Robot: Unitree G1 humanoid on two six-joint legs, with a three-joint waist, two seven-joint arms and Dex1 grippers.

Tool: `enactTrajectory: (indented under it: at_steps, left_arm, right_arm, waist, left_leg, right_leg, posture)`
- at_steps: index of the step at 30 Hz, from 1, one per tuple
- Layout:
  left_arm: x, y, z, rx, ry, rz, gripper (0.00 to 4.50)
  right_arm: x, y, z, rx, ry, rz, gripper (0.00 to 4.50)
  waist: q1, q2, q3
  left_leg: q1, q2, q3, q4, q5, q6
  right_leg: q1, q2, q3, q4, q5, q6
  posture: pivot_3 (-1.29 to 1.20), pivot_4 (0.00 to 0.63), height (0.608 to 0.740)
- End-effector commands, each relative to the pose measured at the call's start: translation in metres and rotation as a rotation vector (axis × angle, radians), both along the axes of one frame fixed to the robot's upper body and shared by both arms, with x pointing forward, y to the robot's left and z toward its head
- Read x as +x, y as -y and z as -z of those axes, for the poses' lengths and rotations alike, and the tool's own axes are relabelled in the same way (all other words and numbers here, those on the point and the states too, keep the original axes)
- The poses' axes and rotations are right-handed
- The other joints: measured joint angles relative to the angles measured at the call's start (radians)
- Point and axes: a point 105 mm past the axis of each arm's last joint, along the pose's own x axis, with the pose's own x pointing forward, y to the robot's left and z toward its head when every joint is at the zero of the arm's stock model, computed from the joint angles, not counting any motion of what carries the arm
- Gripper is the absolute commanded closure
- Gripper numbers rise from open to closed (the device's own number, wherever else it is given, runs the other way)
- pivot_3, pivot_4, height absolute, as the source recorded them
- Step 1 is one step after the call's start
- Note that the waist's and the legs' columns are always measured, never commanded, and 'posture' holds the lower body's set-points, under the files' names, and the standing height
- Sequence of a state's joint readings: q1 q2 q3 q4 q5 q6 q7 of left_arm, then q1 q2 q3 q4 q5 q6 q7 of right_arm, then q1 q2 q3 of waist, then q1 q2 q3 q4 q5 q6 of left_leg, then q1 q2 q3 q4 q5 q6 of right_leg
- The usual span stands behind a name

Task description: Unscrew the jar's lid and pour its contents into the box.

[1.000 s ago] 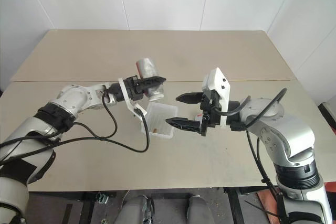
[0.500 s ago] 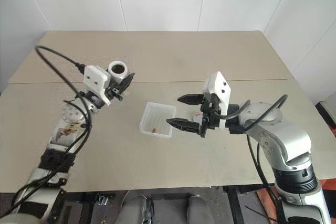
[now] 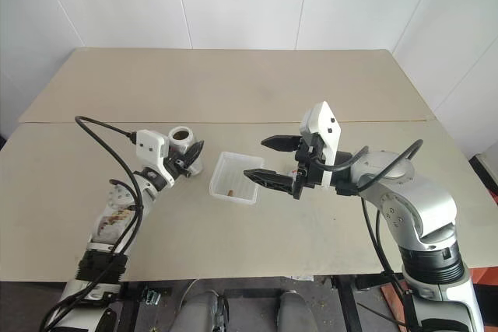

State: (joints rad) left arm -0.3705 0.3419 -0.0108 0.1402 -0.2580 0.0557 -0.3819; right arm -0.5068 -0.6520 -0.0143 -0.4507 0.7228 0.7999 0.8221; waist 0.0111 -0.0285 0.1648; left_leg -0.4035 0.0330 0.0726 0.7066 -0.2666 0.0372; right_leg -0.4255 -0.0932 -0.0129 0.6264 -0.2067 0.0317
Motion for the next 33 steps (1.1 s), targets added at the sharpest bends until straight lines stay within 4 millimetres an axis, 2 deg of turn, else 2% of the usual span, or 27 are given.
enactTrajectory:
  at_steps: [1, 6, 7, 12, 16, 20, 24, 28, 33]
  left_arm:
    - [-0.003, -0.002, 0.001, 0.019, 0.032, -0.014, 1.77]
    - [-0.009, -0.010, 0.004, 0.018, 0.023, -0.033, 0.23]
    - [-0.011, -0.012, 0.003, 0.021, 0.023, -0.033, 0.07]
    - [-0.030, -0.022, -0.001, 0.065, 0.017, -0.010, 0.07]
    - [-0.061, -0.031, -0.013, 0.169, 0.026, 0.083, 0.07]
    - [-0.108, -0.053, -0.039, 0.231, -0.026, 0.228, 0.07]
    - [-0.136, -0.065, -0.067, 0.200, -0.050, 0.345, 0.07]
    - [-0.144, -0.069, -0.081, 0.190, -0.067, 0.407, 0.07]
    - [-0.140, -0.066, -0.076, 0.207, -0.086, 0.432, 0.07]
  right_arm:
    - [-0.004, 0.001, -0.015, 0.009, 0.056, -0.004, 0.00]
    - [-0.003, 0.002, -0.012, 0.002, 0.048, 0.002, 0.00]
    - [-0.003, 0.002, -0.011, 0.000, 0.046, 0.003, 0.00]
    - [-0.004, 0.006, -0.004, -0.022, 0.036, 0.012, 0.00]
    - [-0.001, 0.017, 0.005, -0.047, 0.022, 0.043, 0.00]
    - [0.006, 0.042, 0.020, -0.093, 0.039, 0.111, 0.00]
    - [0.010, 0.064, 0.024, -0.136, 0.050, 0.151, 0.00]
    - [0.011, 0.077, 0.023, -0.164, 0.063, 0.171, 0.00]
    - [0.004, 0.077, 0.022, -0.155, 0.064, 0.187, 0.00]
  waist:
    - [0.000, 0.000, 0.000]
    - [0.000, 0.000, 0.000]
    - [0.000, 0.000, 0.000]
    - [-0.002, 0.000, 0.000]
    - [-0.003, 0.000, 0.000]
    - [-0.008, 0.000, 0.000]
    - [-0.003, 0.001, 0.000]
    - [-0.001, 0.002, 0.000]
    - [-0.001, 0.002, 0.000]
  left_leg:
    - [0.000, 0.000, 0.000, 0.000, 0.000, 0.000]
    - [0.000, 0.000, -0.001, 0.000, 0.000, 0.000]
    - [0.000, 0.000, -0.001, 0.000, 0.000, 0.000]
    - [0.000, 0.001, -0.001, 0.000, 0.000, 0.000]
    - [0.000, 0.001, -0.002, -0.001, 0.000, 0.000]
    - [0.001, 0.003, -0.001, -0.002, 0.000, 0.000]
    - [0.003, 0.002, -0.001, -0.002, 0.000, 0.000]
    - [0.005, 0.002, 0.000, -0.002, 0.000, 0.000]
    - [0.005, 0.002, 0.002, -0.003, 0.000, 0.000]
  right_leg:
    - [0.000, 0.000, 0.000, 0.000, 0.000, 0.000]
    - [0.000, 0.000, 0.000, 0.000, 0.000, 0.000]
    - [0.000, 0.000, 0.000, 0.000, 0.000, 0.000]
    - [0.000, 0.000, 0.000, 0.000, 0.000, 0.000]
    - [0.000, -0.001, 0.000, 0.000, 0.000, 0.000]
    - [-0.001, -0.001, 0.001, -0.001, 0.000, -0.001]
    - [0.000, -0.002, 0.001, 0.000, -0.001, -0.001]
    - [0.002, -0.001, 0.001, 0.000, -0.002, -0.002]
    - [0.001, 0.001, 0.002, -0.001, -0.002, -0.002]
  posture:
    - [0.00, 0.150, 0.740]
    - [0.00, 0.150, 0.740]
    - [0.00, 0.150, 0.740]
    - [0.00, 0.150, 0.740]
    - [0.00, 0.150, 0.740]
    - [0.00, 0.150, 0.740]
    - [0.00, 0.150, 0.740]
    - [0.00, 0.150, 0.740]
    - [0.00, 0.150, 0.740]
